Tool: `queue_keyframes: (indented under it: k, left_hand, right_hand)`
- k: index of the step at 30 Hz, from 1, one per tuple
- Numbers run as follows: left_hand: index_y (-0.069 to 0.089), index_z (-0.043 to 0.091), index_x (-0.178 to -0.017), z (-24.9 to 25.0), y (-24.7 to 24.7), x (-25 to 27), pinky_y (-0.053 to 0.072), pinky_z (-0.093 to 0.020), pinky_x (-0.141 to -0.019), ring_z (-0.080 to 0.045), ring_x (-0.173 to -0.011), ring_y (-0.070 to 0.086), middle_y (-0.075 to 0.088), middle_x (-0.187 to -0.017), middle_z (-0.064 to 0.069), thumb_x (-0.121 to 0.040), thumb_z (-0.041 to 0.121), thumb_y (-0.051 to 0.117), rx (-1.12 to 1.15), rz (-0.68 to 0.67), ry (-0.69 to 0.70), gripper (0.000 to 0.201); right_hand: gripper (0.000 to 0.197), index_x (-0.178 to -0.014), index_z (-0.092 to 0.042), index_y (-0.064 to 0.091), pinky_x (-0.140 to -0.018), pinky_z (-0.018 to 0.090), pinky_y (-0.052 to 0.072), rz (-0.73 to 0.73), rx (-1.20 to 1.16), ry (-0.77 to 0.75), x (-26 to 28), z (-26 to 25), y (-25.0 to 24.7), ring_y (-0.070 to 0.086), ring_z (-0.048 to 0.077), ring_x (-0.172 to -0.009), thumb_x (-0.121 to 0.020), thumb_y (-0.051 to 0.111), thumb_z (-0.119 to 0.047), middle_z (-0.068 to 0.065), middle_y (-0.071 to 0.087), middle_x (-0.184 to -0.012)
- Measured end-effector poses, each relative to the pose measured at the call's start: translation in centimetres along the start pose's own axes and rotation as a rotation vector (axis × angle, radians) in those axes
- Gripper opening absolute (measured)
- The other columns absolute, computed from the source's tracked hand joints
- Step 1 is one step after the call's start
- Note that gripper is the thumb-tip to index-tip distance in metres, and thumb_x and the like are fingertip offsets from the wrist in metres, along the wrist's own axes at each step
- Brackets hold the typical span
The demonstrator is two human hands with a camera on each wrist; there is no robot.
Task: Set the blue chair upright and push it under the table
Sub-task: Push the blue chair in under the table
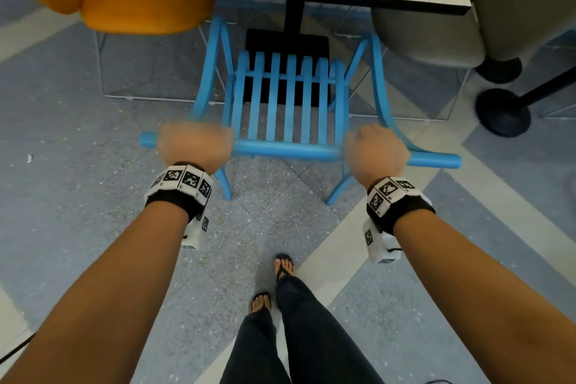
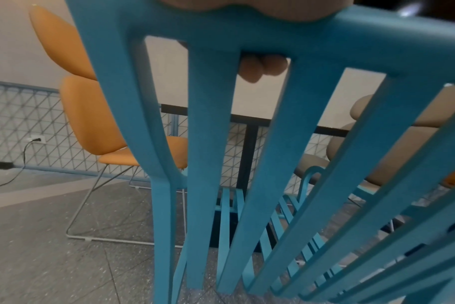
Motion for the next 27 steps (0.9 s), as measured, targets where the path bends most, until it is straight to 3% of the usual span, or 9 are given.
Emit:
queue_keyframes:
  k: [5,12,17,21,27]
  left_hand:
    - [0.064,0.01,-0.052,0.0,0.3,0.0,0.036,-0.035,-0.068,-0.023,-0.042,0.037,0.029,-0.034,0.001,-0.077,0.034,0.036,-0.067,-0.082,-0.015,0.045]
    - [0.062,0.01,-0.048,-0.2,0.6,1.0,0.039,-0.038,-0.074,-0.025,-0.043,0.041,0.035,-0.035,-0.001,-0.078,0.035,0.038,-0.09,-0.1,-0.031,0.045]
    - [0.063,0.008,-0.05,0.0,0.8,2.3,0.038,-0.038,-0.073,-0.026,-0.045,0.043,0.042,-0.039,-0.006,-0.076,0.035,0.036,-0.086,-0.079,-0.037,0.046]
    - [0.062,0.008,-0.05,0.5,0.8,2.3,0.038,-0.039,-0.073,-0.026,-0.047,0.042,0.046,-0.041,-0.008,-0.076,0.035,0.036,-0.082,-0.07,-0.029,0.046]
    - [0.063,0.006,-0.052,1.1,1.3,0.4,0.039,-0.04,-0.075,-0.026,-0.048,0.042,0.045,-0.042,-0.009,-0.077,0.034,0.034,-0.083,-0.068,-0.012,0.047]
  right_hand:
    - [0.046,-0.05,-0.008,0.05,-0.051,0.028,0.026,-0.055,0.068,0.089,0.0,2.2,-0.6,0.04,0.026,-0.045,-0.077,0.034,-0.04,0.007,0.044,-0.049]
    - [0.038,-0.053,-0.004,0.051,-0.044,0.024,0.021,-0.14,0.042,0.111,0.2,3.5,-0.8,0.041,0.028,-0.045,-0.075,0.042,-0.033,0.009,0.045,-0.049]
    - [0.036,-0.051,-0.004,0.053,-0.045,0.024,0.028,-0.147,0.083,0.099,1.6,4.2,-1.4,0.04,0.028,-0.043,-0.073,0.043,-0.03,0.009,0.045,-0.046]
    - [0.034,-0.05,-0.006,0.051,-0.043,0.02,0.02,-0.148,0.106,0.084,1.3,4.5,-1.5,0.038,0.027,-0.042,-0.073,0.043,-0.03,0.008,0.044,-0.045]
    - [0.034,-0.052,-0.006,0.051,-0.049,0.026,0.024,-0.12,0.104,0.086,-0.7,4.4,-1.1,0.04,0.028,-0.046,-0.073,0.041,-0.031,0.01,0.046,-0.049]
Point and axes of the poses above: each hand's wrist, its own x-axis away from the middle knuckle, its own y-axis out of the palm, z = x × y, the point moved 5 cm from there along -x, towards the middle knuckle
